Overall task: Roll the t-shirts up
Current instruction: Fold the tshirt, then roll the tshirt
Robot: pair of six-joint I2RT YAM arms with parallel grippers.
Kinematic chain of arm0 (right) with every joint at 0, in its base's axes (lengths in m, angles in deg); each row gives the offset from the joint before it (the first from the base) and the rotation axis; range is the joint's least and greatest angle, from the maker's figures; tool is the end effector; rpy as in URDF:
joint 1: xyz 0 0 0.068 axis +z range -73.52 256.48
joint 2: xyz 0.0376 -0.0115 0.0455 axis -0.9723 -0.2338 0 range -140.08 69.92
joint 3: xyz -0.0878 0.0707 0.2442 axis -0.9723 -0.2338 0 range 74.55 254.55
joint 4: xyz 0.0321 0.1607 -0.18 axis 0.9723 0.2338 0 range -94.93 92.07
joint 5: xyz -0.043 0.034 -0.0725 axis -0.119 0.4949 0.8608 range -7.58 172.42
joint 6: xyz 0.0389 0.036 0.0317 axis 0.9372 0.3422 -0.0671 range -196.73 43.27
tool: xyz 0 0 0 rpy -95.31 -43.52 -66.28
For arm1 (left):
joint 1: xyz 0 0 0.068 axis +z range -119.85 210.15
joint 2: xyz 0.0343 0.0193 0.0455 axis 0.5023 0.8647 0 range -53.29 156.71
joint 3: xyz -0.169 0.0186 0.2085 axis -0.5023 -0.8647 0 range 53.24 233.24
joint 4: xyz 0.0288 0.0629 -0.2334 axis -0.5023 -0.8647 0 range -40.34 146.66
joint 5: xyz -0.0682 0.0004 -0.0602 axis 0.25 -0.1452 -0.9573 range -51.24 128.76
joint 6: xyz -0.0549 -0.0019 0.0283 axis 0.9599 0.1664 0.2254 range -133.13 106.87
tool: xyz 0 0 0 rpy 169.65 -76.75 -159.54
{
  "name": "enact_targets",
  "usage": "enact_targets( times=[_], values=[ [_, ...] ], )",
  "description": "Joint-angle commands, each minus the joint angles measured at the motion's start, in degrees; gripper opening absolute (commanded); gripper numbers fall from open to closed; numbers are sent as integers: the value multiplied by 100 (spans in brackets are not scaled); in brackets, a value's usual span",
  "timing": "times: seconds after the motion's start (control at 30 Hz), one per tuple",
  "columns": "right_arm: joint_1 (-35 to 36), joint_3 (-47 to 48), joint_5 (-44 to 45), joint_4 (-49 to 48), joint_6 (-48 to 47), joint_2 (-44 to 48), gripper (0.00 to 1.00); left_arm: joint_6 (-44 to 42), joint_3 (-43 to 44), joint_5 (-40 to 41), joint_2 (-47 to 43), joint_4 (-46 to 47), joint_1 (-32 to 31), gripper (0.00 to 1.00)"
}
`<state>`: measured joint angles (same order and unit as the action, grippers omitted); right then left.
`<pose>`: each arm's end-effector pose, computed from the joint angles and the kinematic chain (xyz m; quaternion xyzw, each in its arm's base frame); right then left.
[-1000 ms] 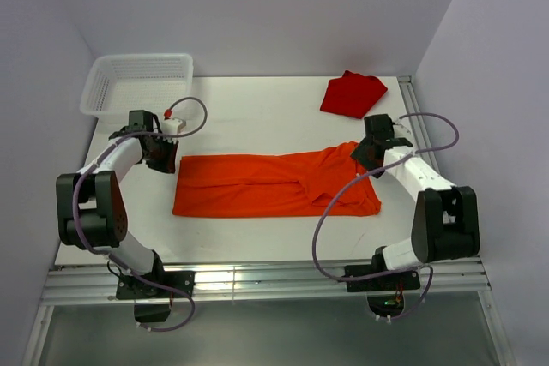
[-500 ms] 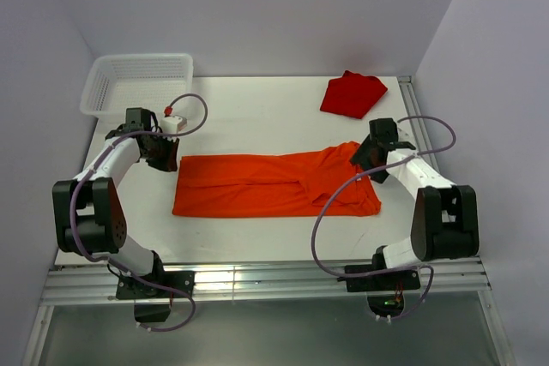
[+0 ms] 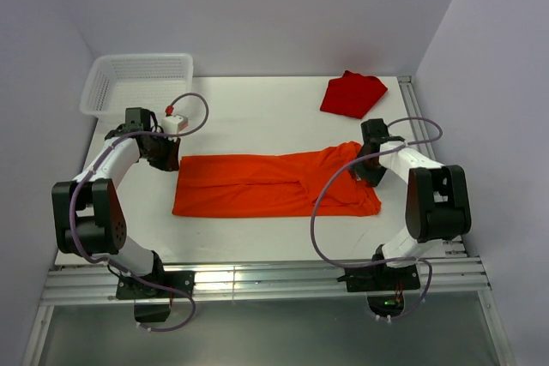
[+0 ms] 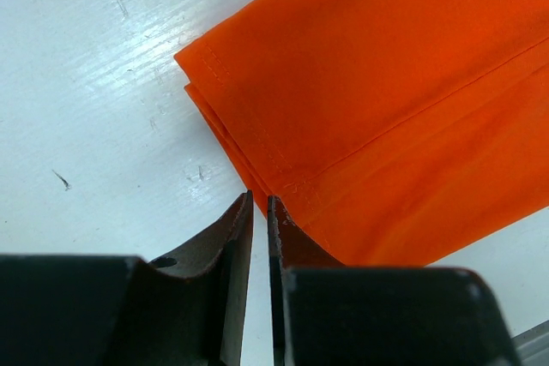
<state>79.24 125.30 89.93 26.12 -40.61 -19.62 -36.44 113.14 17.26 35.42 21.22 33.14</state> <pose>0.2728 0.0070 0.1660 0.2930 0.9378 -0.0027 0.1861 0.2922 -0.0018 0.2116 0.2099 0.9354 -0.1273 0.2545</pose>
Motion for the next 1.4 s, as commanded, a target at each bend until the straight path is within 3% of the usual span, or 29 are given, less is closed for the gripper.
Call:
enact_targets(
  times=[0.0,0.1,0.2,0.57,0.67,0.7,0.83,1.13,1.37],
  values=[
    [31,296,146,191,-149,-186,54,-165,110,-179,-240,-68,9,18],
    [40,428,286,314,-149,-380,28,-148,110,-171,-222,-68,9,18],
    [31,515,523,428,-123,-468,13,-148,119,-162,-187,-77,9,18],
    [-671,1191,699,683,-351,-837,11,-104,136,-39,-12,-24,9,18],
    [-777,1368,586,736,-439,-890,19,-104,154,-21,41,-24,9,18],
    [-777,1360,446,693,-456,-864,29,-104,154,-4,50,-16,9,18],
    [-751,966,130,394,-483,-460,50,-77,171,-21,85,-7,9,19],
    [-558,296,-417,-108,-624,393,65,-104,84,-83,77,37,9,20],
    [4,550,-57,225,-545,-168,68,-95,66,-162,15,20,9,19]
  ],
)
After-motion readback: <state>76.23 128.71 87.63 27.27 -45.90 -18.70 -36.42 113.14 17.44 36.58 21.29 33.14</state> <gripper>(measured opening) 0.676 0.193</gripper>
